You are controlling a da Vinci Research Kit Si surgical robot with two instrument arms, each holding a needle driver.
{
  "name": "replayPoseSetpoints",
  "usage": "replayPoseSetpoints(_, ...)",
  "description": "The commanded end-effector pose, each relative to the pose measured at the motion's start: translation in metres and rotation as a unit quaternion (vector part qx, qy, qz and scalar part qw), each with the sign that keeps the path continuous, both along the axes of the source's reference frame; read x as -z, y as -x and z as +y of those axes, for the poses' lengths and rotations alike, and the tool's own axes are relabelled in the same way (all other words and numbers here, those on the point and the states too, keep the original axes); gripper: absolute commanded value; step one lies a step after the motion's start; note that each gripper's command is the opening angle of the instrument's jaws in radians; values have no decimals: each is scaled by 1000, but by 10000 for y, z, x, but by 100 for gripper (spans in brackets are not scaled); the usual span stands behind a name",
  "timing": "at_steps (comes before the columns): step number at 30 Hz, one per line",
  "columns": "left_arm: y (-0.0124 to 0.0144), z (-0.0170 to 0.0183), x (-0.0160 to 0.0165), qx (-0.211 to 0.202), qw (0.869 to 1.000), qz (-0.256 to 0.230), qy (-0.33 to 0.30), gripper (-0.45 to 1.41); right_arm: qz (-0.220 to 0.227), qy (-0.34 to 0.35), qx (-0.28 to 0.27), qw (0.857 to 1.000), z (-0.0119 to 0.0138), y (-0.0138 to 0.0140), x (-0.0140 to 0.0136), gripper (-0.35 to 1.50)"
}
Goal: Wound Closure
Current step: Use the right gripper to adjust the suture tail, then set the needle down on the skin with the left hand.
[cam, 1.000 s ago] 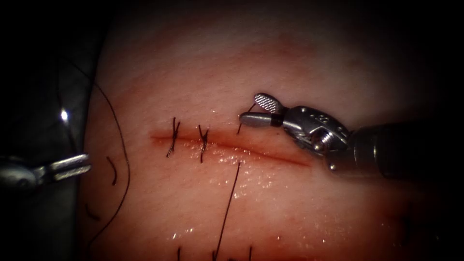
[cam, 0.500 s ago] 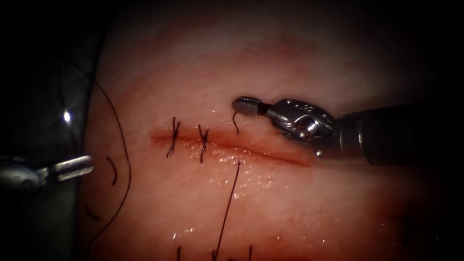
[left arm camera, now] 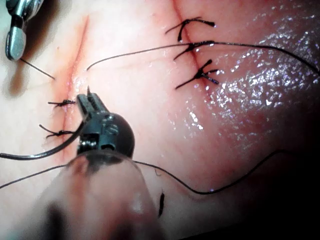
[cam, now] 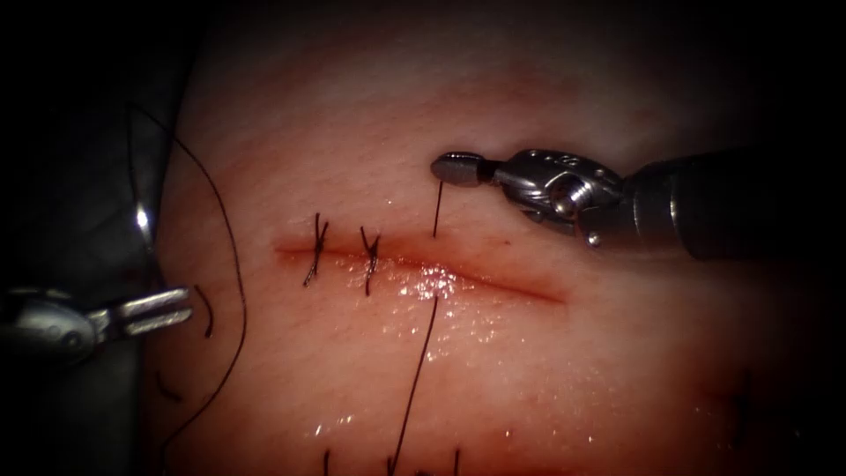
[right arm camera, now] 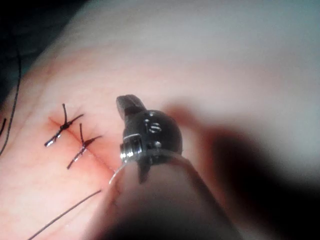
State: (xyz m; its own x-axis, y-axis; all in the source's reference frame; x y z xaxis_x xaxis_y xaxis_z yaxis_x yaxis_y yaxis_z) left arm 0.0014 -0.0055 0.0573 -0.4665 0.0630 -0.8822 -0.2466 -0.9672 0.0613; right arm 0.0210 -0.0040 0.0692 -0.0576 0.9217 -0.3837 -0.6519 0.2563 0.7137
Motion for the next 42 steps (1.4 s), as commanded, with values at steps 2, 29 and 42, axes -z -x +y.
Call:
replayPoseSetpoints(2, 9, -2, -6, -2, 1000, -2, 3, -45, -1, 1, 5, 1000, 0, -7, -3, -35)
replayPoseSetpoints(29, 63, 89, -68, 17, 1000, -3, 5, -45, 34, 159, 9, 987, 31, 44, 66, 145)
replayPoseSetpoints(42, 78, 165, -196, 47, 998, 48, -22, -45, -44, 318, 149, 935, 8, 100, 97, 118)
